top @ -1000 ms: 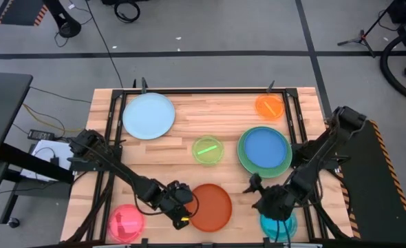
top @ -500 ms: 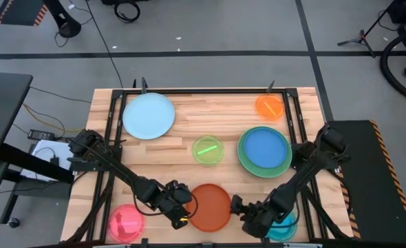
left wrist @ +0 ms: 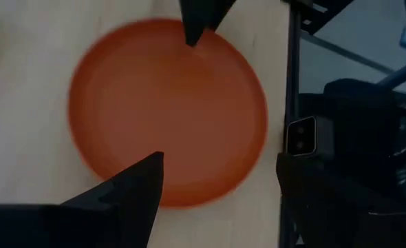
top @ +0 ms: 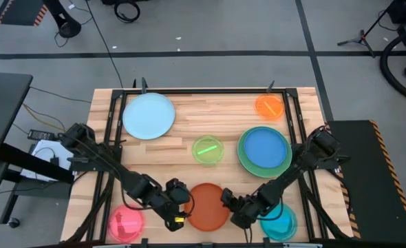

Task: Stack plastic plates
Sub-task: Stack the large dark orange plate on the large dark blue plate

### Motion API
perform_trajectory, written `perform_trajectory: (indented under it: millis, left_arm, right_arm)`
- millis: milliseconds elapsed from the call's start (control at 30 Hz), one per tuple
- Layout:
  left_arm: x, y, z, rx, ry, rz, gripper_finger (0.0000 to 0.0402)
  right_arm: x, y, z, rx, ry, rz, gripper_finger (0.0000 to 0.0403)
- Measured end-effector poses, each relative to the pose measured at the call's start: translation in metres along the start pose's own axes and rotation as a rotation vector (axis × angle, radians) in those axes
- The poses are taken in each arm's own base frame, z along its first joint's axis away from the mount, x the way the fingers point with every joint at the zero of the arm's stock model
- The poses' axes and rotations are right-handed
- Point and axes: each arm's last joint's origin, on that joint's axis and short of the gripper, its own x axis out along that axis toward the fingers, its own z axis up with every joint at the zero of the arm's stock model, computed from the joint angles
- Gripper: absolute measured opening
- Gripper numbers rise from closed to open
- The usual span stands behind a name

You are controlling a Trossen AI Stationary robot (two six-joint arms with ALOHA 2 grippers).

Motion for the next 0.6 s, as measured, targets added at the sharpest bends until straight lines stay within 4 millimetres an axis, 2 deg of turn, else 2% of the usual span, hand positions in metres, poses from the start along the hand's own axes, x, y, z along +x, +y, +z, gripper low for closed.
perform_trajectory:
  millis: [233,367,467,600]
  left_arm:
    - [-0.030,-0.007,0.020,0.088,-0.123,-0.030,0.0286]
    - [-0.051,0.003,0.023,0.153,-0.135,0.060,0.0286]
    - [-0.067,0.024,0.020,0.114,-0.068,0.205,0.0286]
    - [-0.079,0.054,0.018,0.019,0.017,0.410,0.0286]
  right_arm:
    - [0.014,-0.008,-0.009,0.031,-0.014,0.109,0.0071]
    - [0.015,-0.012,-0.011,0.036,0.013,0.077,0.0015]
    - [0.005,-0.013,-0.015,0.049,0.054,0.069,0.0015]
    - [-0.031,-0.017,-0.020,0.143,0.114,0.079,0.0012]
